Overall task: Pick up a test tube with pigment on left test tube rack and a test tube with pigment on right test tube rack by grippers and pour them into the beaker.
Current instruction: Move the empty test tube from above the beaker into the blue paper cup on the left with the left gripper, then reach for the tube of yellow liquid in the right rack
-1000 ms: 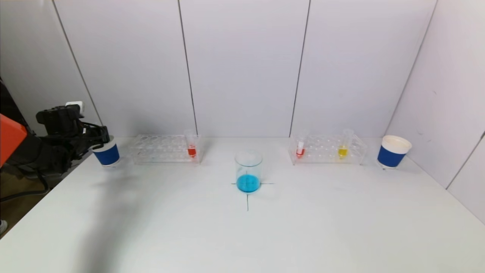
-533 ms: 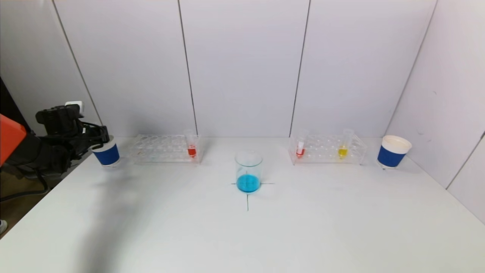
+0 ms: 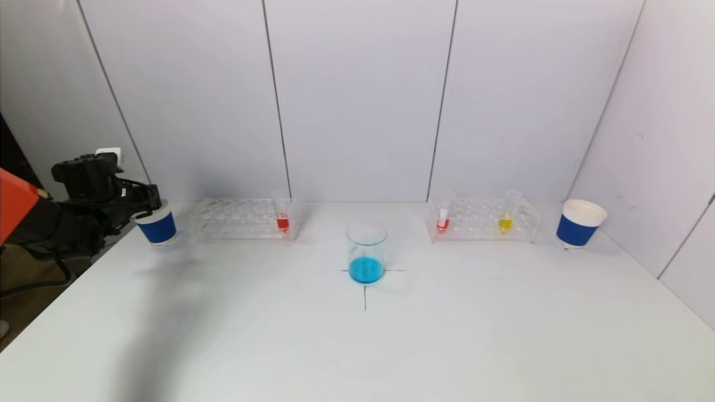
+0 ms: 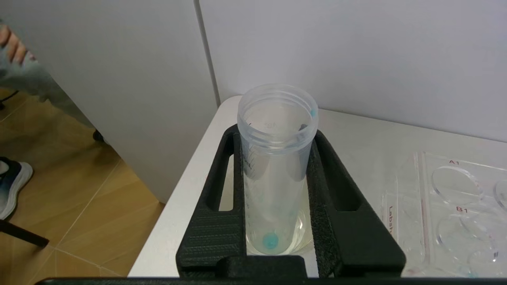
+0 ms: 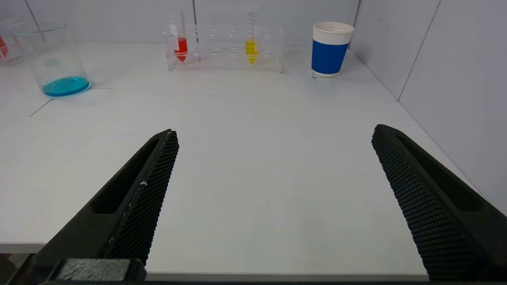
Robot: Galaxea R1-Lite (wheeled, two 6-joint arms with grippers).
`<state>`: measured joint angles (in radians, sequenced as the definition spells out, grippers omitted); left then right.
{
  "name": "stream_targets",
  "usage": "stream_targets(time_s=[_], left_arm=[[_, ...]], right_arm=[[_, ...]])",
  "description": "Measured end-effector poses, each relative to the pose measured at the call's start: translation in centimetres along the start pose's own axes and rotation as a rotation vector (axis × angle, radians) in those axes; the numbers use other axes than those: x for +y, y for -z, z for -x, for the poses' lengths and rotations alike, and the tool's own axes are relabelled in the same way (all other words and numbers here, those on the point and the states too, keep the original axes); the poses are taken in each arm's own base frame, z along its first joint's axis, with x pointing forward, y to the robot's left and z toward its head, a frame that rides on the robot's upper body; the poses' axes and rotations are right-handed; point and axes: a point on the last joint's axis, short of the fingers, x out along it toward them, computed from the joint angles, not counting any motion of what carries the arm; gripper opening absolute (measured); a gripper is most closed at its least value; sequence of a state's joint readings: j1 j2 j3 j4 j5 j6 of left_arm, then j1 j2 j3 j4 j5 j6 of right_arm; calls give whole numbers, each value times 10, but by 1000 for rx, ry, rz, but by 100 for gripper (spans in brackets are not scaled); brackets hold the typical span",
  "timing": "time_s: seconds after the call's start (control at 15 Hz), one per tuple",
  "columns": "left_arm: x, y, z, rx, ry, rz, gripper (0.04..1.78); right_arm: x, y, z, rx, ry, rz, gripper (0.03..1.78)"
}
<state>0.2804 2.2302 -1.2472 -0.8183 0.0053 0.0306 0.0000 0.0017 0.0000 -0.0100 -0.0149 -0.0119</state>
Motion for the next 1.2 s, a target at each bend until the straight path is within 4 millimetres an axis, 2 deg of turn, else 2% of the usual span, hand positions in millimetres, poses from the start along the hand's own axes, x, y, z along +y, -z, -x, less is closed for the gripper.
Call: stream_targets(time_s=[0.13,0.2,0.47,0.67,0.8,1.0,1.2], left_arm=[[0,0,0,1,2,0,61],[0,0,1,1,2,0,73],[0,0,1,0,3,0,136],[0,-1,1,0,3,0,167],[0,-3,3,-4,5,0,176],[-2,-11,8,-19,19,-1,176],[-17,-24,23,-30,57,-3,176]], right_arm=[[0,0,0,0,0,0,177],[0,0,0,0,0,0,177],[0,0,0,0,0,0,177],[0,0,0,0,0,0,177],[0,0,0,0,-1,0,177],[0,0,0,0,0,0,177],[0,0,0,0,0,0,177]])
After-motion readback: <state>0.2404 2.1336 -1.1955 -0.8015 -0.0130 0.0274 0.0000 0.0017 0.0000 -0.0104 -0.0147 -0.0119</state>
